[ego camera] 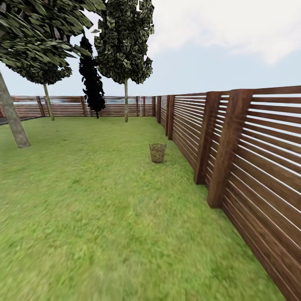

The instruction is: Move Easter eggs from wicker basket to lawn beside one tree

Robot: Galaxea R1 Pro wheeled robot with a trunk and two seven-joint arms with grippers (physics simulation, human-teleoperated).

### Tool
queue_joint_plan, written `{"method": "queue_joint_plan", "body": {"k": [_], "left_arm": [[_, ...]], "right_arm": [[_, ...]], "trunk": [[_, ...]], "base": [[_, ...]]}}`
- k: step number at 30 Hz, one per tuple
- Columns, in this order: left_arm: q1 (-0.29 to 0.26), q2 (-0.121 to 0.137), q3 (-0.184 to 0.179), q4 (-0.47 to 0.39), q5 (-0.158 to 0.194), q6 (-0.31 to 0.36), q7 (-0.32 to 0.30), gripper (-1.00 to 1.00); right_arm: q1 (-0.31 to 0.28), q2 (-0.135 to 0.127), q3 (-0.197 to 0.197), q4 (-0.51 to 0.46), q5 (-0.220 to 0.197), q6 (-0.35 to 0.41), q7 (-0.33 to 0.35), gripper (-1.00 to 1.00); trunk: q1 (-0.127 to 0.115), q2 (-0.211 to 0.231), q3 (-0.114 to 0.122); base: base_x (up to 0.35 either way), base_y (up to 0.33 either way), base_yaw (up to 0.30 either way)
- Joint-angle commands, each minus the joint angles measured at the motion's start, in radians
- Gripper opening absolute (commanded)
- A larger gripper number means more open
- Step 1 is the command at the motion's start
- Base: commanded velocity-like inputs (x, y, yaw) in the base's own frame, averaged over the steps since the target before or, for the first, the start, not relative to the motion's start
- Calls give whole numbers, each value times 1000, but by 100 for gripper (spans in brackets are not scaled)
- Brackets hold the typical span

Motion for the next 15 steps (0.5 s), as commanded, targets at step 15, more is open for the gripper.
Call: {"method": "queue_joint_plan", "body": {"k": [15], "left_arm": [[0,0,1,0,1,0,0,100]], "right_arm": [[0,0,0,0,0,0,0,100]], "trunk": [[1,0,0]], "base": [[344,0,0]]}}
